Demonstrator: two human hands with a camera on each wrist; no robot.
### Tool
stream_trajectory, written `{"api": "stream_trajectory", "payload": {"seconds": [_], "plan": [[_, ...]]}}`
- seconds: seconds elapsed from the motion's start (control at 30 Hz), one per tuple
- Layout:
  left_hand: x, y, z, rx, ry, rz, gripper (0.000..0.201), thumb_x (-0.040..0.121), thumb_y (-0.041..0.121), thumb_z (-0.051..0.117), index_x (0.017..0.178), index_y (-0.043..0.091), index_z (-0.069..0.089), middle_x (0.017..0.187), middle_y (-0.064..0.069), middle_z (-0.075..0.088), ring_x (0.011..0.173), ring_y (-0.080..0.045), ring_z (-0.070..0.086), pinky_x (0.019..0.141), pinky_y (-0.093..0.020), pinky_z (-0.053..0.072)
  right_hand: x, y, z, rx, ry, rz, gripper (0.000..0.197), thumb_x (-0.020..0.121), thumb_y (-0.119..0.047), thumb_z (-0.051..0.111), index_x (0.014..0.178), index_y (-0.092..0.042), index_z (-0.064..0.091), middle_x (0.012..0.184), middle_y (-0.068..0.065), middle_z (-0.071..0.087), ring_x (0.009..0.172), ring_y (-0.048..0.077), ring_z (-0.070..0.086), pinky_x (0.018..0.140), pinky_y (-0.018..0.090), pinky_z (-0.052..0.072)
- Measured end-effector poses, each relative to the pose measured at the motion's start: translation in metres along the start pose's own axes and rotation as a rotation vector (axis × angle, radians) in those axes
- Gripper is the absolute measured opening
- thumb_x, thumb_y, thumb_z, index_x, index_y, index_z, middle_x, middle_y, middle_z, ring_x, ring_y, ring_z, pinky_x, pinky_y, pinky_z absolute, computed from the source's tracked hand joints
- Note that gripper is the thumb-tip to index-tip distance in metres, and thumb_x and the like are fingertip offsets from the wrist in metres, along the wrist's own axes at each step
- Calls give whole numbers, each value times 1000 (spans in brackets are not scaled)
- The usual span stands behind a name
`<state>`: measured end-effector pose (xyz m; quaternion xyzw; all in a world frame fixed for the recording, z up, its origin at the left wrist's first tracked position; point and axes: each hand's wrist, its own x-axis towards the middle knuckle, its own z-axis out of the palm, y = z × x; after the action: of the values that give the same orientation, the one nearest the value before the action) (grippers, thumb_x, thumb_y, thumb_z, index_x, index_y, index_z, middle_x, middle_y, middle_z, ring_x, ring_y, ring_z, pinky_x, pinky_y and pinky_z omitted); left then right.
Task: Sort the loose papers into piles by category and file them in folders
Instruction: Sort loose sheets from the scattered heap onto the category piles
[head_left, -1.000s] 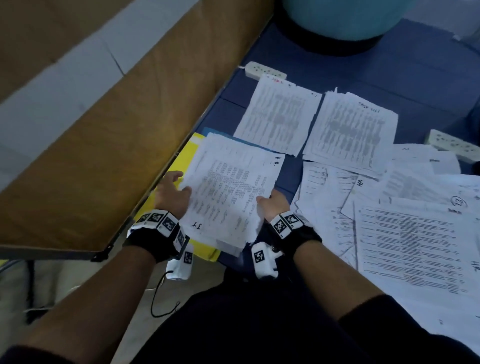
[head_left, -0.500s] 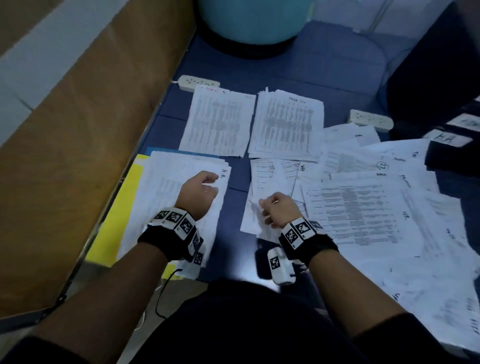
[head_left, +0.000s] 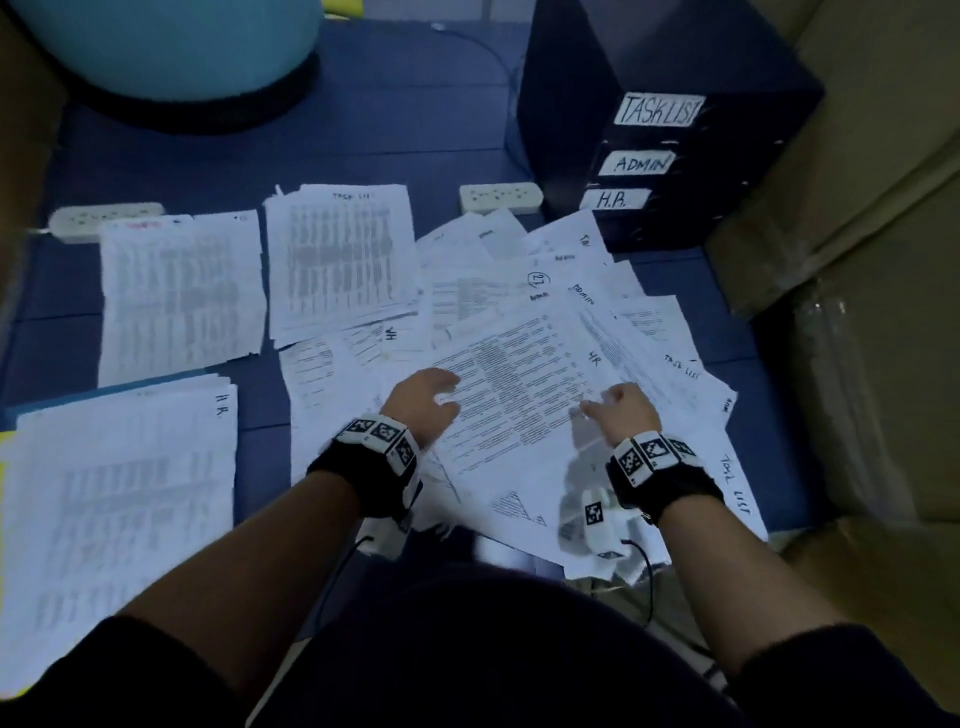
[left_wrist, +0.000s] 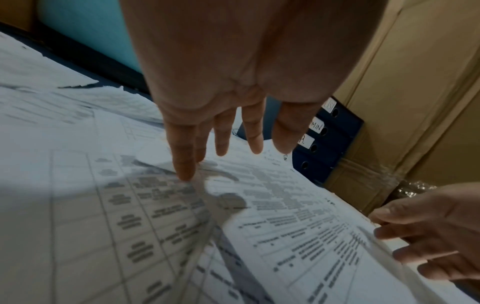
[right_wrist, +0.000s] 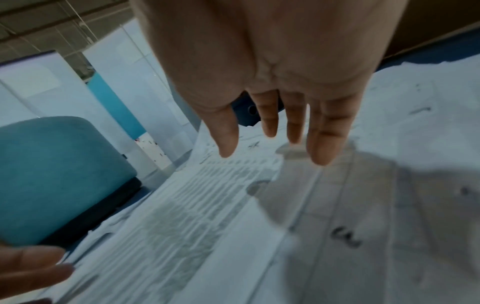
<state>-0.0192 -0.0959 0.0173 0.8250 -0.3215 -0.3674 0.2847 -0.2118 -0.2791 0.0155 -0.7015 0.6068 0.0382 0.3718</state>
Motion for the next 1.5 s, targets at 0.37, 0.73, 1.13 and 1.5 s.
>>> {"api": "stream_trajectory", "payload": {"seconds": [0.37,0.73,1.13,1.5], "plan": [[5,-3,10,36,55,-47,47,89,17,61,134,16,49,140,-1,48,129,-17,44,100,-18,28,18,-5,-32,59,28,-194,28,95,-10,57,122,-10,59,118,9,61,102,25,55,83,27,41],[-13,22,-41,-210,162,74,32,88,20,64,119,14,58,110,-8,66,102,-23,60,95,-43,47,-20,-52,-83,319,-213,-609,17,89,-4,64,82,-19,65,71,-11,65,67,11,57,64,27,44],[-33,-34,-56,-230,522,-196,7,94,8,54,97,8,60,93,-10,60,87,-22,55,78,-29,41,17,10,-2,-228,-36,-19,86,77,-38,80,143,-8,34,144,16,40,131,36,37,102,49,40],[-43,-36,-50,-245,529,-213,25,94,9,53,117,7,63,109,-9,66,97,-24,60,84,-29,42,19,10,10,-267,32,49,74,76,-27,82,131,-2,40,133,21,39,120,38,45,89,48,50]]}}
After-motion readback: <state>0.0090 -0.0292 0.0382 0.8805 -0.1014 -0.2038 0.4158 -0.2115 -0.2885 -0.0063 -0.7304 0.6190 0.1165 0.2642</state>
